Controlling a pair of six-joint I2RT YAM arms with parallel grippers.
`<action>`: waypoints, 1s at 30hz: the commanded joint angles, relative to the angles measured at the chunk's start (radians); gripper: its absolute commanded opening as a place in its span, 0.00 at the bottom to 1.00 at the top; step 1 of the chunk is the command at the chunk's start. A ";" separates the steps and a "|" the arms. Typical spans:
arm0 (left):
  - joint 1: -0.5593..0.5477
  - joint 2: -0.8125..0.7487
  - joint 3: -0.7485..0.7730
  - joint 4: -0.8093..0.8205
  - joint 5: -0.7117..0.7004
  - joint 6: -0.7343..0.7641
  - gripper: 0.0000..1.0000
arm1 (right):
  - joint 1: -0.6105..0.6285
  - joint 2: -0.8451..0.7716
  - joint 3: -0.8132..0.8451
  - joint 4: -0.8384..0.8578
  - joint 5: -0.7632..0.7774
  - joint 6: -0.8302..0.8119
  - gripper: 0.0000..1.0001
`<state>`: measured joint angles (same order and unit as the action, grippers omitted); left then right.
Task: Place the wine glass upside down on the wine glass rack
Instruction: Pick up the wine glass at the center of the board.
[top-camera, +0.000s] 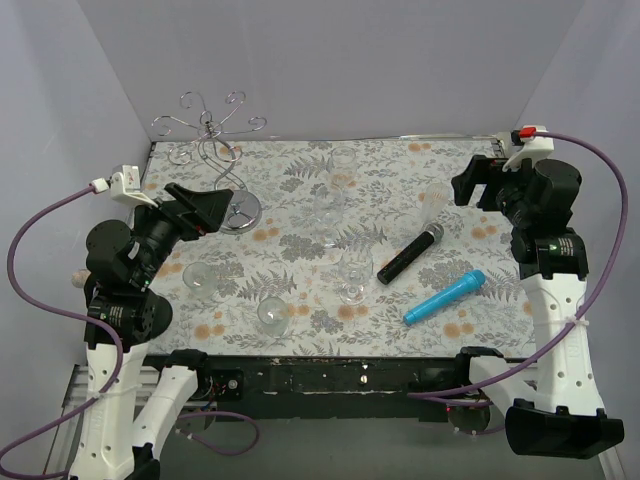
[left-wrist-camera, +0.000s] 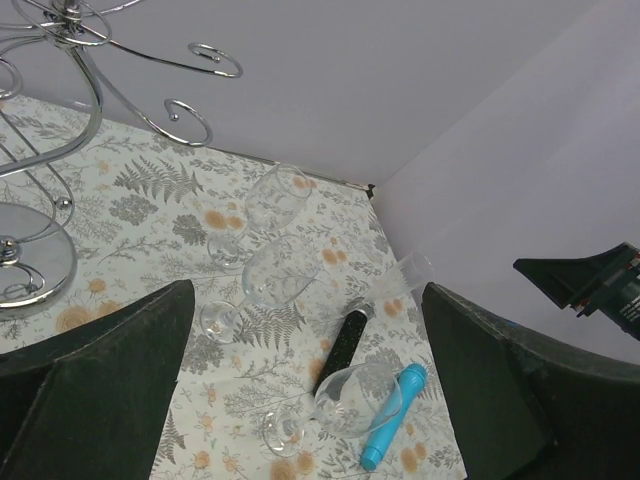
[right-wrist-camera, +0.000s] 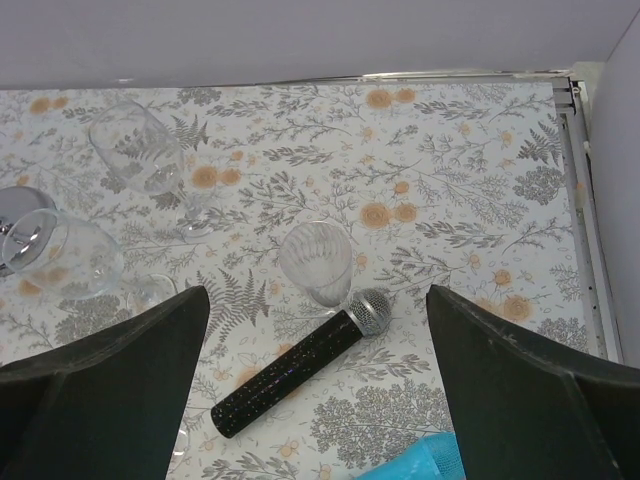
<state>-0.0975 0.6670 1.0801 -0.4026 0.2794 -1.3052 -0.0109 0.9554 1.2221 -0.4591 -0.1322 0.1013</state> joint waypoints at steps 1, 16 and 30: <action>0.004 0.005 0.047 -0.028 0.026 0.021 0.98 | 0.000 0.003 0.047 0.004 -0.010 -0.015 0.98; -0.036 0.060 0.079 -0.079 0.047 0.034 0.98 | 0.000 0.031 0.059 0.002 -0.130 -0.098 0.98; -0.057 0.135 0.106 -0.174 0.256 0.090 0.98 | 0.051 0.131 0.194 -0.261 -0.706 -0.713 0.98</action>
<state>-0.1497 0.7837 1.1473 -0.5274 0.4694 -1.2358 -0.0002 1.0538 1.3361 -0.6106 -0.6353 -0.3679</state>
